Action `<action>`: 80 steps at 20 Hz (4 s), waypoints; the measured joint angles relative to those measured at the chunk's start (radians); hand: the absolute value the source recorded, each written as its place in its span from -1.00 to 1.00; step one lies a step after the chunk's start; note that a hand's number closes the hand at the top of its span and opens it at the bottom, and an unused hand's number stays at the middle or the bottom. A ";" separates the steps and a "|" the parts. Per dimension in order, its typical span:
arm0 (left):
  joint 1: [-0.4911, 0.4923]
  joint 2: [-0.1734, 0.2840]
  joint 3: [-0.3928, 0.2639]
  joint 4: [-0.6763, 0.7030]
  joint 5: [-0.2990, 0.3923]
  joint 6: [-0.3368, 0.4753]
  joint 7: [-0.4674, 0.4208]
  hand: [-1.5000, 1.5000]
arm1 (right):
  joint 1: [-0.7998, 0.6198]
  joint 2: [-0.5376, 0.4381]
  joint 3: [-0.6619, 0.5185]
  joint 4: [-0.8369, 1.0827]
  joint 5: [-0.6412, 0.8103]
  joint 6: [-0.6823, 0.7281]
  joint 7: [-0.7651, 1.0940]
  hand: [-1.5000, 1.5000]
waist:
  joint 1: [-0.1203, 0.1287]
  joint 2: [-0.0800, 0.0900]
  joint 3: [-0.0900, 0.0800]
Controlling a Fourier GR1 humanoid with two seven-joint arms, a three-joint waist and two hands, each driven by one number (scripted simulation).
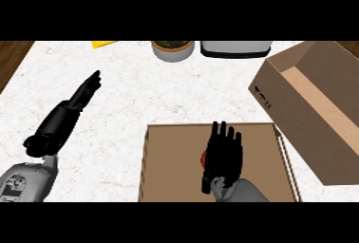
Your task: Pick the tomato from the tray and place it in the cardboard box
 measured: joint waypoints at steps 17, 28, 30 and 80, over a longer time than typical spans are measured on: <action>-0.013 -0.056 0.027 0.000 -0.054 -0.025 0.013 0.00 | -0.009 0.013 -0.004 0.103 0.146 -0.059 -0.143 1.00 | -0.001 -0.003 -0.001; -0.031 -0.049 0.048 0.015 -0.047 -0.068 -0.013 0.00 | -0.290 -0.037 -0.168 0.341 0.018 -0.189 -0.635 1.00 | 0.029 0.012 0.001; -0.033 -0.057 0.046 0.010 -0.051 -0.064 0.001 0.00 | -0.353 -0.049 -0.198 0.383 0.016 -0.223 -0.706 1.00 | 0.025 0.010 0.001; -0.006 -0.078 0.111 0.026 -0.089 -0.111 -0.033 0.00 | -0.424 -0.604 -0.846 0.674 -0.185 0.126 -0.987 -1.00 | 0.002 0.004 0.001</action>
